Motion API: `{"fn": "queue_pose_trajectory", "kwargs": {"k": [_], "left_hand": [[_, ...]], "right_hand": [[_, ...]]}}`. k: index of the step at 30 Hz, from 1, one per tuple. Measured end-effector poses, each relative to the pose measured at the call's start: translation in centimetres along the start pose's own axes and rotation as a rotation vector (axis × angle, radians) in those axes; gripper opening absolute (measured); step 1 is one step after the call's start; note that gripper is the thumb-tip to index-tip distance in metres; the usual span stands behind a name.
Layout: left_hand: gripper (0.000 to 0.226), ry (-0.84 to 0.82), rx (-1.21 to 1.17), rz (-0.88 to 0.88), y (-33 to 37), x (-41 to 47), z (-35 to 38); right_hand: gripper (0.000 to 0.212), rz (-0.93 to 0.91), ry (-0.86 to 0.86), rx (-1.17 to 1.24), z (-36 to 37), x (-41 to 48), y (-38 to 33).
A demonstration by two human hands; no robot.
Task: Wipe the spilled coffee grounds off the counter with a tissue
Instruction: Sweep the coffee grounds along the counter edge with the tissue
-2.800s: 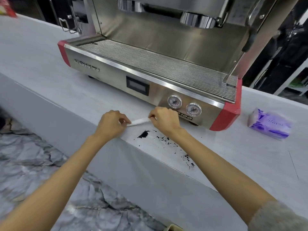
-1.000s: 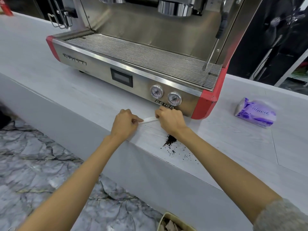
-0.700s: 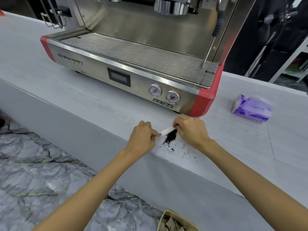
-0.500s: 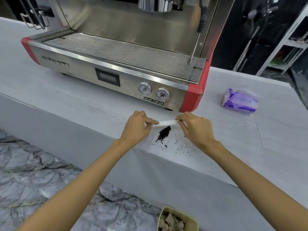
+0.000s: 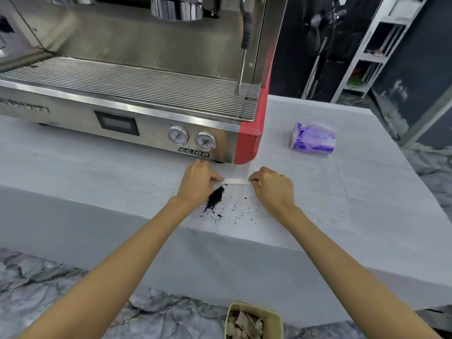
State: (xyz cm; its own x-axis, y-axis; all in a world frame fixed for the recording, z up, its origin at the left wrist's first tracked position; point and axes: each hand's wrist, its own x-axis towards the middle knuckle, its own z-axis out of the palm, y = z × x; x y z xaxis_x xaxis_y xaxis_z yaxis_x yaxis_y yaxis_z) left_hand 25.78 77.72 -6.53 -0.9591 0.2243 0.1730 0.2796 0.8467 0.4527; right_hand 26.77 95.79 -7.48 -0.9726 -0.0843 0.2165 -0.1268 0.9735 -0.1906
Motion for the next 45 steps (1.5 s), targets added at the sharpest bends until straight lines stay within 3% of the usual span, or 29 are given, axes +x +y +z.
{"fn": "queue_pose_trajectory", "kwargs": {"k": [9,14,24,45], "left_hand": [[0.029,-0.123,0.015,0.081,-2.3,-3.0,-1.6],[0.02,0.029,-0.128,-0.018,-3.6,-4.0,-4.7],[0.025,0.033,-0.124,-0.298,-8.2,-7.1,-6.5],[0.027,0.084,-0.103,-0.457,-0.8,-9.3,-2.9]], "right_hand": [[0.024,-0.053,-0.057,0.079,-1.3,-3.8,-1.6],[0.019,-0.1,0.052,0.193,-2.3,-2.3,-4.0],[0.023,-0.404,-0.124,0.082,0.9,3.3,-10.7],[0.019,-0.597,-0.185,0.143,0.6,3.8,-5.8]]}}
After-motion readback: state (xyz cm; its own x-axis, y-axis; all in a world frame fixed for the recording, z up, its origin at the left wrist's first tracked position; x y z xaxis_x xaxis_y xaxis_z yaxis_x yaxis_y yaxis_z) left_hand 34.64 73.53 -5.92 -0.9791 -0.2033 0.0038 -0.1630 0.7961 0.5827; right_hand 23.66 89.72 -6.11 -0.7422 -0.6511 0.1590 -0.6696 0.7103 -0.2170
